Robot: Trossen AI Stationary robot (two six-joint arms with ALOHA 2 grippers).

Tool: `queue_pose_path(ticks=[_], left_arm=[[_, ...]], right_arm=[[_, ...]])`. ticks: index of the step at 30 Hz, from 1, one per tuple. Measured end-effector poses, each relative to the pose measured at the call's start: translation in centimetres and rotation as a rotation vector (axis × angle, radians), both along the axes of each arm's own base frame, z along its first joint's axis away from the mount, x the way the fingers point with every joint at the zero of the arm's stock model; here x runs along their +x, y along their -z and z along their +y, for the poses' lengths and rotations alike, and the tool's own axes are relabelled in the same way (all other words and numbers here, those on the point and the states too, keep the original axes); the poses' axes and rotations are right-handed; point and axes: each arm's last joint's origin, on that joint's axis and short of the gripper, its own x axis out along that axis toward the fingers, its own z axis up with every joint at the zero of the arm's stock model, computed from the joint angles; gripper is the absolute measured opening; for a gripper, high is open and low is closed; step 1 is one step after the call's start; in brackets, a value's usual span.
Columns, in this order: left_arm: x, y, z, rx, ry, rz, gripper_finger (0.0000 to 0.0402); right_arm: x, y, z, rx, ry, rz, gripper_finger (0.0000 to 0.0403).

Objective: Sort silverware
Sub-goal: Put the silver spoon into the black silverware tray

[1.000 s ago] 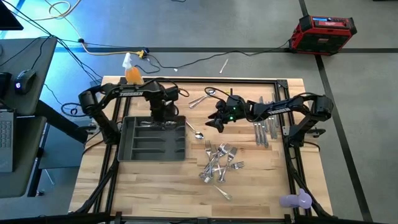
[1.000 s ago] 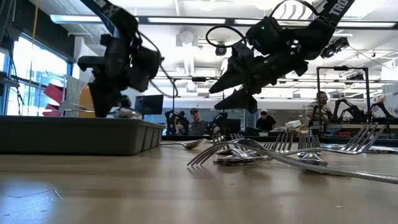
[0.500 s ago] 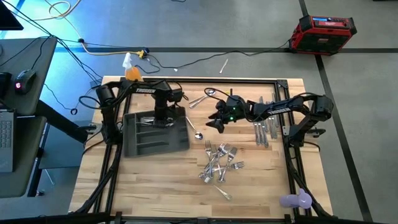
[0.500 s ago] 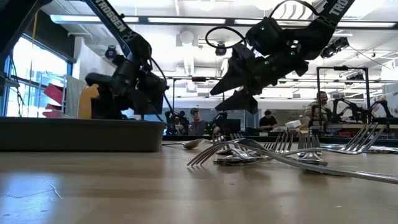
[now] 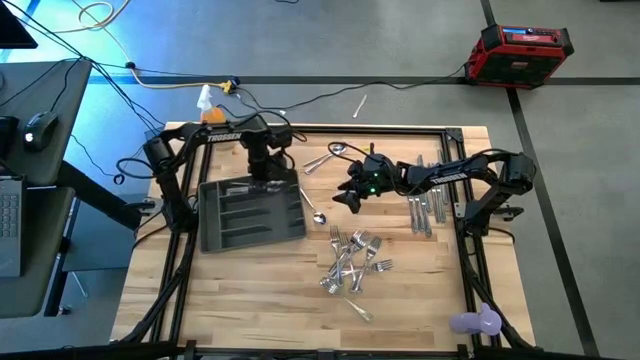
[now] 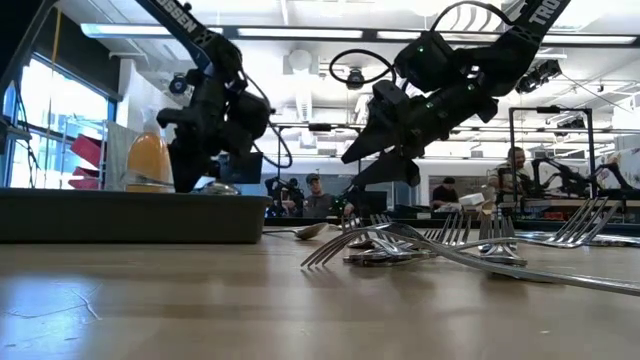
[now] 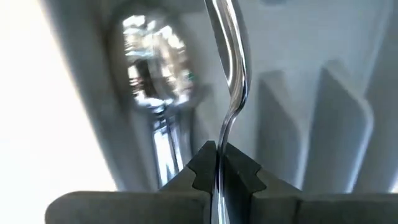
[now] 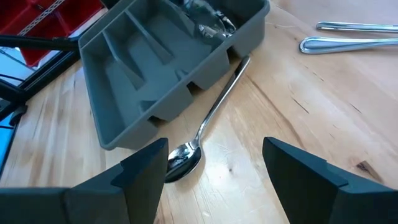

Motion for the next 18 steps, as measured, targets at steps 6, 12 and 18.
queue_pose_path(ticks=[6,12,18], left_arm=[[-1.7,1.3,1.2,-0.015,-0.046,0.012,0.0],[-3.1,2.5,1.0,-0.055,-0.027,0.04,0.0],[-3.0,2.9,1.0,-0.041,-0.026,0.02,0.0001]], right_arm=[[0.0,0.0,0.1,0.0,-0.005,0.001,0.0249],[0.1,0.0,0.2,0.0,-0.007,0.001,0.0249],[0.0,0.0,0.2,0.0,-0.007,0.002,0.0249]])
